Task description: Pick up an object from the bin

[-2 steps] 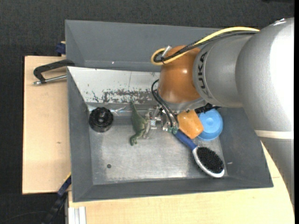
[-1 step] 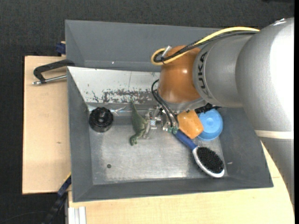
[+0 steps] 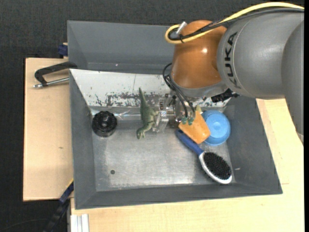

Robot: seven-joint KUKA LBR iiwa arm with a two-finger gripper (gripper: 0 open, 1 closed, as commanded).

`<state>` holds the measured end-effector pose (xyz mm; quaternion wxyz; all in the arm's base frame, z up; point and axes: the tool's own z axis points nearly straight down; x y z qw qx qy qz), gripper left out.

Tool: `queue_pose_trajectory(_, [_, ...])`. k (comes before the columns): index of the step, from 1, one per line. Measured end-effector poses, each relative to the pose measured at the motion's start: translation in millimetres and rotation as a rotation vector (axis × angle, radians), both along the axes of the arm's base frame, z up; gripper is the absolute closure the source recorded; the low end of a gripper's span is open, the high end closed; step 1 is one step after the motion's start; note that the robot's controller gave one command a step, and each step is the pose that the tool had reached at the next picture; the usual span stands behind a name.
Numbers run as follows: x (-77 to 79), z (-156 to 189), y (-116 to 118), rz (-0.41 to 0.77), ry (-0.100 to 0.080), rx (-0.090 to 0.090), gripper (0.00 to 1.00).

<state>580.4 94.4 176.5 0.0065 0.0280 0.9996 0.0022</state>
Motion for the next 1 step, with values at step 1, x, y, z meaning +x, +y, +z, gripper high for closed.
queue_pose_trajectory(1, [10.2, -107.6, 4.0, 0.595, 0.013, -0.006, 1.00])
